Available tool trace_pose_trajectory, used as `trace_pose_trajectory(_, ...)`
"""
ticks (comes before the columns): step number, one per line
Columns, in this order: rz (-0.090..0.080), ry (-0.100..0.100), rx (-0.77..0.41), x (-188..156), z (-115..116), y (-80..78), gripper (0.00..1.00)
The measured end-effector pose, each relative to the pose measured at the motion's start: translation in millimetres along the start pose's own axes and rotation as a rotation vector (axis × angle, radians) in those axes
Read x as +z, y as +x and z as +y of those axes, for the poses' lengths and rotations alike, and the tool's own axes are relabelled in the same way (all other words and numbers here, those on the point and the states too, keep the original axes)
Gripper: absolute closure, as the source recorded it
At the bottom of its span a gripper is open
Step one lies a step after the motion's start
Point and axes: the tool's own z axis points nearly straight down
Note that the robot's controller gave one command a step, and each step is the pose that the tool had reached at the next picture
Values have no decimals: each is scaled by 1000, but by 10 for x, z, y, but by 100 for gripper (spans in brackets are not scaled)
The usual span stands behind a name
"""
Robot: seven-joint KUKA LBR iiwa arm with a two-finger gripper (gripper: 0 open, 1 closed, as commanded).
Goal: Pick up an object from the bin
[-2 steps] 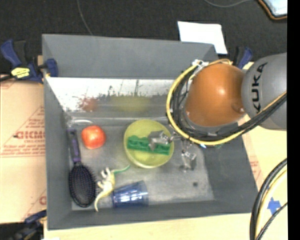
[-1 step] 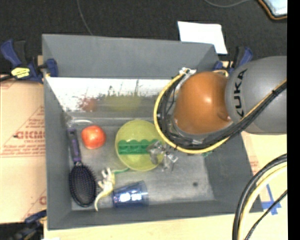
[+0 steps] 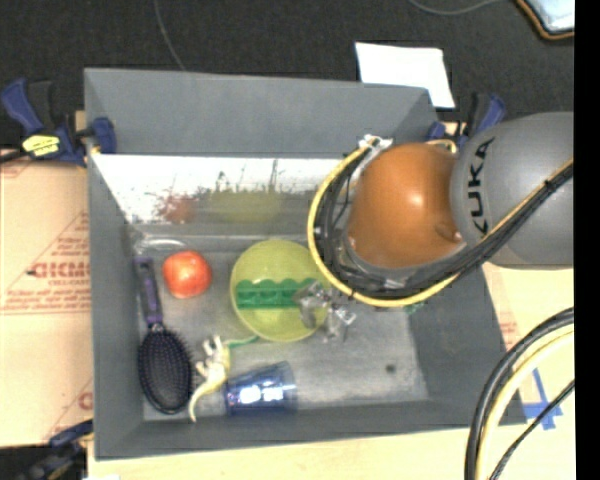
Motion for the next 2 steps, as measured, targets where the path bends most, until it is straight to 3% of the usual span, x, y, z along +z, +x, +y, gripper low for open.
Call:
trace_pose_trajectory(1, 1, 0, 151, 232, 19, -16, 100)
trace_pose_trajectory(2, -4, 1, 321, 332, -167, -224, 100)
